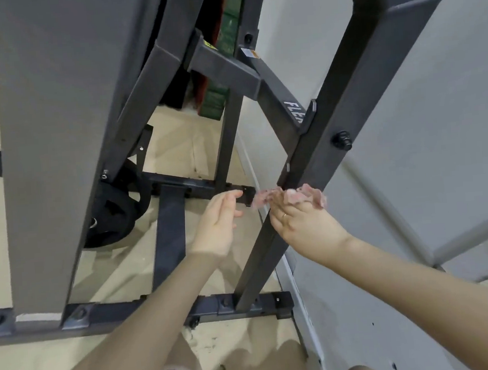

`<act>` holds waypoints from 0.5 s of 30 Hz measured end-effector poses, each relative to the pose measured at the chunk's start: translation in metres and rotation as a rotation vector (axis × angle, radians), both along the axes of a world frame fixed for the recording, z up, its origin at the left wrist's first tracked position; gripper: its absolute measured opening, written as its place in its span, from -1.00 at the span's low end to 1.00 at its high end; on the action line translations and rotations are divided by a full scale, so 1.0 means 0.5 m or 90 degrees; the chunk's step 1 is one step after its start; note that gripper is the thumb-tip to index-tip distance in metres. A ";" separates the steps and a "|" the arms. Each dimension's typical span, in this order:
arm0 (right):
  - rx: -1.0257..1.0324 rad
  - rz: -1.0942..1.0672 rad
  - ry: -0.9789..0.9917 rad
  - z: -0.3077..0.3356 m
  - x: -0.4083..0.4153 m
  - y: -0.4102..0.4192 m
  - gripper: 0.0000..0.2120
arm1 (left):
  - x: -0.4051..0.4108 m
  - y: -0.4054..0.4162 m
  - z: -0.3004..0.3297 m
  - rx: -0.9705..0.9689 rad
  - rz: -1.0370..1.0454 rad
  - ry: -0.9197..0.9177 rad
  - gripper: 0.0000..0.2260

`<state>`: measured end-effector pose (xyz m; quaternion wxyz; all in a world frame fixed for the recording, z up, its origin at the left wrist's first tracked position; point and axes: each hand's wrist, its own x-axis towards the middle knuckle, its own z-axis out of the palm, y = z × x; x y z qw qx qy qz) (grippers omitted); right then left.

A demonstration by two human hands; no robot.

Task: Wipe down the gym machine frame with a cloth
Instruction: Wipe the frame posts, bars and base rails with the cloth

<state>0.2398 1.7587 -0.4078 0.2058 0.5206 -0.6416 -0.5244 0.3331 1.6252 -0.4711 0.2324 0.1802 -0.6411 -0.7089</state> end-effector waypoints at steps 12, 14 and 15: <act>0.011 0.003 -0.080 -0.217 -0.036 0.021 -0.42 | -0.087 0.036 -0.176 -0.010 -0.147 -0.174 -0.53; 0.057 -0.063 -0.141 -0.323 -0.038 0.030 -0.52 | -0.090 0.037 -0.210 0.002 -0.172 -0.157 -0.54; 0.053 -0.086 -0.159 -0.357 -0.042 0.035 -0.54 | -0.090 0.039 -0.223 0.004 -0.185 -0.130 -0.52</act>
